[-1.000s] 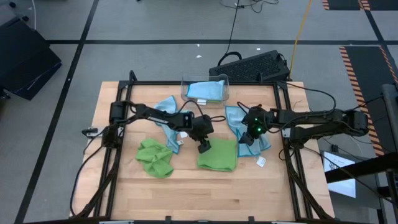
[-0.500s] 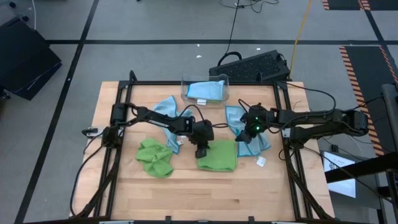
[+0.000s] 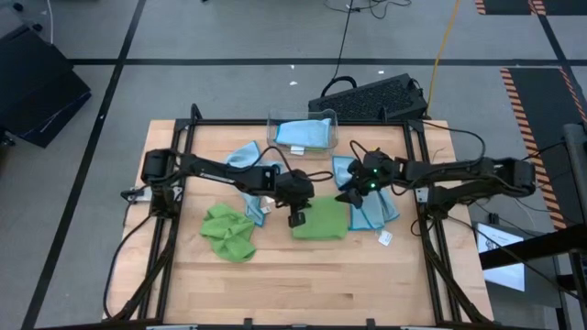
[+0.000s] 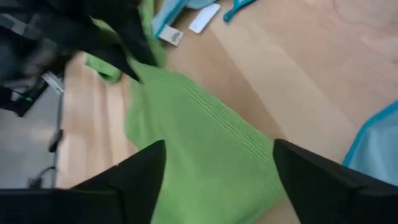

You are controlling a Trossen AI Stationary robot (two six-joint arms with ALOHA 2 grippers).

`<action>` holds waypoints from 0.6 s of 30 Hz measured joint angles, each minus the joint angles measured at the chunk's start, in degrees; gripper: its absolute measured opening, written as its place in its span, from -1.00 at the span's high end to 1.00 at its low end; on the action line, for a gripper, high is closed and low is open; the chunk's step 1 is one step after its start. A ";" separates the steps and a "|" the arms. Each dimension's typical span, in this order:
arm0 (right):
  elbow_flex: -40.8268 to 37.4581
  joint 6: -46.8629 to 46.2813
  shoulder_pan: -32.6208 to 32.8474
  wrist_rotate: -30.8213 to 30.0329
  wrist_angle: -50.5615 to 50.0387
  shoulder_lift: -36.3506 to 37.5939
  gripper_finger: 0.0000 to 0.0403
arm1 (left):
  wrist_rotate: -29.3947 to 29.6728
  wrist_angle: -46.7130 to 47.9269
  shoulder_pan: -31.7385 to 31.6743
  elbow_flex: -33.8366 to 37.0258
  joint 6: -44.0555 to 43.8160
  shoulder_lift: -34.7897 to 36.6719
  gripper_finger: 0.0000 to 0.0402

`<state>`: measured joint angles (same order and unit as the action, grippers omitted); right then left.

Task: Fold microfiber towels
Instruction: Put the right folded green microfiber cloth into the transparent bin

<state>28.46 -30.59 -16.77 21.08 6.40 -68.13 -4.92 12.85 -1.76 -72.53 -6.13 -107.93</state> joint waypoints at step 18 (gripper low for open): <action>0.06 9.43 -3.68 9.23 26.18 -11.48 -0.55 | 0.47 6.14 0.79 -0.04 2.62 7.40 0.97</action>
<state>28.52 -21.17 -20.45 30.31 32.58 -79.61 -4.45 18.99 -0.97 -72.58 -3.51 -100.53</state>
